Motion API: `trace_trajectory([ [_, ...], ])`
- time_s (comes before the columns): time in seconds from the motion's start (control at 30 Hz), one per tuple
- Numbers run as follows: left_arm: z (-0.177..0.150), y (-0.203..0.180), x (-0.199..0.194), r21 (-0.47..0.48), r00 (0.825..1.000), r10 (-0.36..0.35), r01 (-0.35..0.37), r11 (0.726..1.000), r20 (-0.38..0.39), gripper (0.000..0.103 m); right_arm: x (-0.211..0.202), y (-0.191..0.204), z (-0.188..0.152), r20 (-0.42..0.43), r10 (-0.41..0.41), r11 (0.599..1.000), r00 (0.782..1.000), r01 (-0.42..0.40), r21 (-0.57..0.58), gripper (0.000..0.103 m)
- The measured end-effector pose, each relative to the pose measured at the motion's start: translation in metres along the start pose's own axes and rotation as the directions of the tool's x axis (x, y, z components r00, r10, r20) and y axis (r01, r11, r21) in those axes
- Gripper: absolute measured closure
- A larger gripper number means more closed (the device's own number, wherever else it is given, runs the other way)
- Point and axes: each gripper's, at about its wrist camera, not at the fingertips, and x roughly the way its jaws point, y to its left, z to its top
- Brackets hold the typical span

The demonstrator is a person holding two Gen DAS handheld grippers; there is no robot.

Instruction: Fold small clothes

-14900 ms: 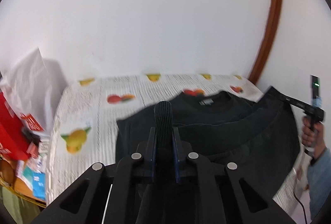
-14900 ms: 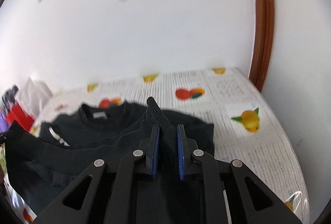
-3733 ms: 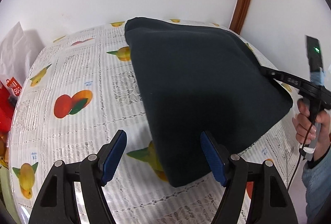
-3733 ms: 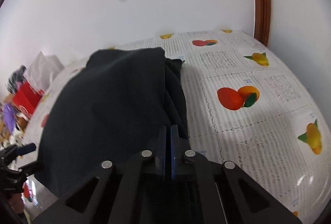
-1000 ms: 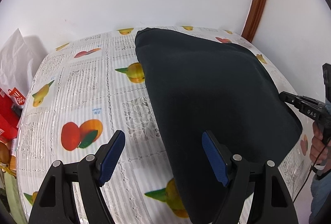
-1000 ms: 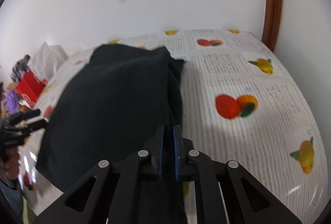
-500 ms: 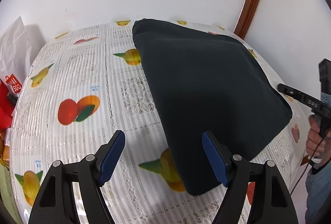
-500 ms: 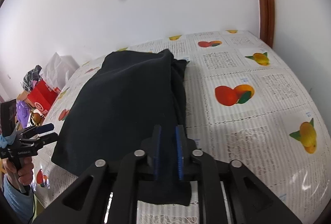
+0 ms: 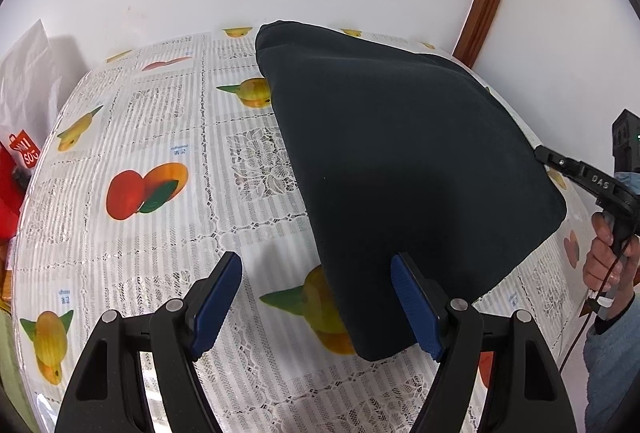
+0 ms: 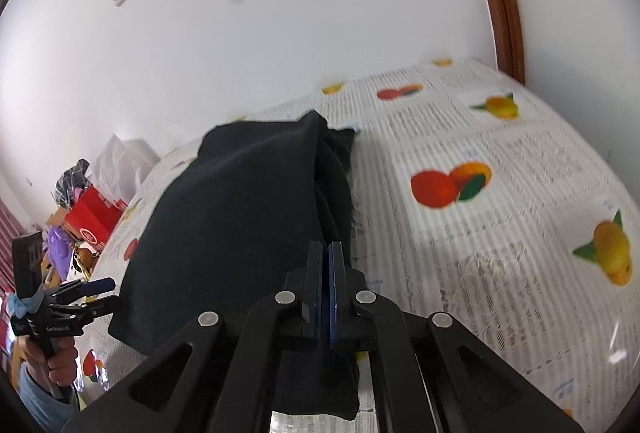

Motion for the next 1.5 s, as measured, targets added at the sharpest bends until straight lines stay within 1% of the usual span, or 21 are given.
trace_trajectory([
  [0.17, -0.007, 0.002, -0.004, 0.007, 1.0, -0.009, 0.009, 1.0, 0.002, 0.028, 0.004, 0.002, 0.001, -0.014, -0.027, 0.999, 1.0, 0.027, 0.019, 0.101],
  [0.23, -0.01, 0.003, -0.006, 0.013, 1.0, -0.011, 0.011, 1.0, 0.001, 0.028, 0.001, 0.002, 0.002, -0.013, -0.073, 0.997, 0.997, 0.073, 0.015, 0.1],
  [0.27, -0.012, 0.003, -0.007, 0.015, 1.0, -0.01, 0.01, 1.0, 0.001, 0.028, -0.002, 0.003, 0.001, -0.012, -0.105, 0.994, 0.994, 0.105, -0.001, 0.096],
  [0.47, -0.024, 0.006, -0.015, 0.022, 1.0, -0.009, 0.009, 1.0, 0.009, 0.028, -0.026, -0.002, -0.009, -0.024, -0.165, 0.986, 0.986, 0.163, -0.044, 0.095],
  [0.53, -0.028, 0.006, -0.017, 0.023, 1.0, -0.015, 0.015, 1.0, 0.01, 0.028, -0.034, -0.005, -0.015, -0.037, -0.194, 0.979, 0.98, 0.192, -0.066, 0.087],
  [0.6, -0.032, 0.005, -0.019, 0.028, 1.0, -0.02, 0.019, 0.999, 0.011, 0.028, -0.041, -0.009, -0.022, -0.048, -0.214, 0.975, 0.976, 0.21, -0.078, 0.071],
  [0.67, -0.037, 0.003, -0.021, 0.036, 1.0, -0.021, 0.021, 0.999, 0.01, 0.028, -0.048, -0.014, -0.031, -0.053, -0.23, 0.971, 0.972, 0.225, -0.085, 0.068],
  [0.73, -0.043, 0.001, -0.02, 0.042, 1.0, -0.018, 0.018, 0.999, -0.001, 0.028, -0.053, -0.018, -0.04, -0.064, -0.229, 0.971, 0.971, 0.224, -0.085, 0.068],
  [0.83, -0.049, -0.004, -0.015, 0.05, 1.0, -0.015, 0.015, 0.999, -0.017, 0.028, -0.053, -0.018, -0.055, -0.101, -0.189, 0.979, 0.977, 0.18, -0.094, 0.068],
  [0.9, -0.05, -0.009, -0.011, 0.062, 1.0, -0.007, 0.009, 0.998, -0.025, 0.028, -0.049, -0.012, -0.064, -0.121, -0.17, 0.98, 0.978, 0.154, -0.128, 0.068],
  [0.97, -0.049, -0.017, -0.006, 0.082, 1.0, 0.01, -0.008, 0.997, -0.026, 0.028, -0.042, -0.002, -0.07, -0.123, -0.155, 0.978, 0.98, 0.134, -0.161, 0.068],
  [1.03, -0.046, -0.023, -0.002, 0.089, 0.999, 0.053, -0.052, 0.995, -0.01, 0.029, -0.036, 0.003, -0.072, -0.12, -0.143, 0.977, 0.983, 0.121, -0.174, 0.068],
  [1.1, -0.042, -0.027, 0.002, 0.09, 0.998, 0.062, -0.06, 0.994, -0.009, 0.03, -0.029, 0.011, -0.071, -0.101, -0.169, 0.971, 0.98, 0.148, -0.189, 0.068],
  [1.2, -0.037, -0.032, 0.006, 0.091, 0.999, 0.035, -0.034, 0.995, -0.013, 0.036, -0.021, 0.019, -0.067, -0.089, -0.148, 0.973, 0.985, 0.129, -0.189, 0.068],
  [1.23, -0.035, -0.034, 0.007, 0.097, 0.999, 0.039, -0.038, 0.995, -0.009, 0.041, -0.016, 0.02, -0.066, -0.098, -0.146, 0.974, 0.984, 0.126, -0.187, 0.069],
  [1.3, -0.033, -0.036, 0.008, 0.108, 0.999, 0.041, -0.04, 0.993, -0.005, 0.052, -0.008, 0.023, -0.064, -0.11, -0.14, 0.974, 0.984, 0.118, -0.192, 0.078],
  [1.33, -0.032, -0.036, 0.007, 0.111, 0.999, 0.049, -0.05, 0.993, 0.006, 0.064, -0.005, 0.025, -0.064, -0.107, -0.141, 0.974, 0.984, 0.118, -0.194, 0.08],
  [1.37, -0.031, -0.035, 0.008, 0.113, 0.998, 0.063, -0.064, 0.992, 0.013, 0.068, -0.004, 0.027, -0.062, -0.097, -0.145, 0.972, 0.985, 0.124, -0.198, 0.084],
  [1.4, -0.03, -0.033, 0.008, 0.114, 0.998, 0.064, -0.065, 0.991, 0.013, 0.068, -0.003, 0.029, -0.06, -0.086, -0.145, 0.971, 0.986, 0.125, -0.203, 0.087],
  [1.43, -0.029, -0.031, 0.008, 0.11, 0.998, 0.061, -0.062, 0.992, 0.014, 0.071, -0.002, 0.03, -0.057, -0.08, -0.14, 0.972, 0.987, 0.122, -0.2, 0.087],
  [1.5, -0.026, -0.026, 0.009, 0.103, 0.997, 0.07, -0.071, 0.992, 0.017, 0.072, 0.006, 0.032, -0.05, -0.084, -0.122, 0.978, 0.989, 0.105, -0.178, 0.088],
])
